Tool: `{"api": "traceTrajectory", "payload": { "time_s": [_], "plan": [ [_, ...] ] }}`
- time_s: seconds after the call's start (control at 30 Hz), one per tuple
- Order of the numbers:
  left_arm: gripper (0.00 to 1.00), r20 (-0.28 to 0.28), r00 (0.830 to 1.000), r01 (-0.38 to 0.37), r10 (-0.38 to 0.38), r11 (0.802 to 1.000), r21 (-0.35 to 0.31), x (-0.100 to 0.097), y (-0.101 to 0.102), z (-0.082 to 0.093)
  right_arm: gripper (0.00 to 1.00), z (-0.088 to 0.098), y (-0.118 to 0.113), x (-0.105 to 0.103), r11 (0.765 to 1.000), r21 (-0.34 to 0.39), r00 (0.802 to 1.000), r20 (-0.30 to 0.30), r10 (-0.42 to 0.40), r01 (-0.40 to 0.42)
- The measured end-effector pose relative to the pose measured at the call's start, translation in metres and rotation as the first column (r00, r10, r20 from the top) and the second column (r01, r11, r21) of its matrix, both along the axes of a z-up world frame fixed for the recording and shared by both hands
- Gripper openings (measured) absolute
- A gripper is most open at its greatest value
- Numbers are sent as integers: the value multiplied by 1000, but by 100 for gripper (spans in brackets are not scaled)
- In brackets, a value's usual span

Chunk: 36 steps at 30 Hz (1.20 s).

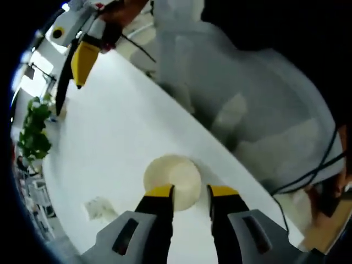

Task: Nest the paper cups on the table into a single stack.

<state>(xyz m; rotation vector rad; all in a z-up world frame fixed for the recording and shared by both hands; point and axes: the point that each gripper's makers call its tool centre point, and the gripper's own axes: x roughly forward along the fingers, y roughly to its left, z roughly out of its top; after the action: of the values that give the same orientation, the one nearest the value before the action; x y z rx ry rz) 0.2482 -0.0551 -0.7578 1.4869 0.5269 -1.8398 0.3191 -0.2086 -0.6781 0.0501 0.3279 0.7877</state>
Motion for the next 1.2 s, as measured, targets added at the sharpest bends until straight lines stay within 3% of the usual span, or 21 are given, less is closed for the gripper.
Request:
{"api": "traceTrajectory", "payload": {
  "time_s": [0.33,0.5,0.63,0.8,0.87,1.0,1.2],
  "plan": [
    [32,-17,995,-100,100,994,-53,3,-1,7,100,0,3,-2,1000,-1,1000,-2,6,-6],
    [34,-59,981,-190,185,976,-109,2,-4,11,100,1,4,-3,1000,-5,1000,-2,6,-6],
    [34,-74,976,-216,207,963,-161,1,-7,17,100,0,5,-4,1000,-12,1000,-4,10,-10],
    [35,-145,939,-338,311,912,-231,5,-13,29,100,0,7,-5,1000,-13,1000,-8,13,-13],
    [37,-138,935,-353,328,904,-242,9,-12,30,100,0,8,-6,1000,-16,1000,-8,16,-16],
    [39,-197,897,-438,395,853,-285,13,-14,37,100,0,10,-6,1000,-18,1000,-9,18,-18],
    [43,-258,855,-514,449,795,-322,15,-14,43,100,1,11,-7,999,-26,1000,-9,22,-22]
  ]
}}
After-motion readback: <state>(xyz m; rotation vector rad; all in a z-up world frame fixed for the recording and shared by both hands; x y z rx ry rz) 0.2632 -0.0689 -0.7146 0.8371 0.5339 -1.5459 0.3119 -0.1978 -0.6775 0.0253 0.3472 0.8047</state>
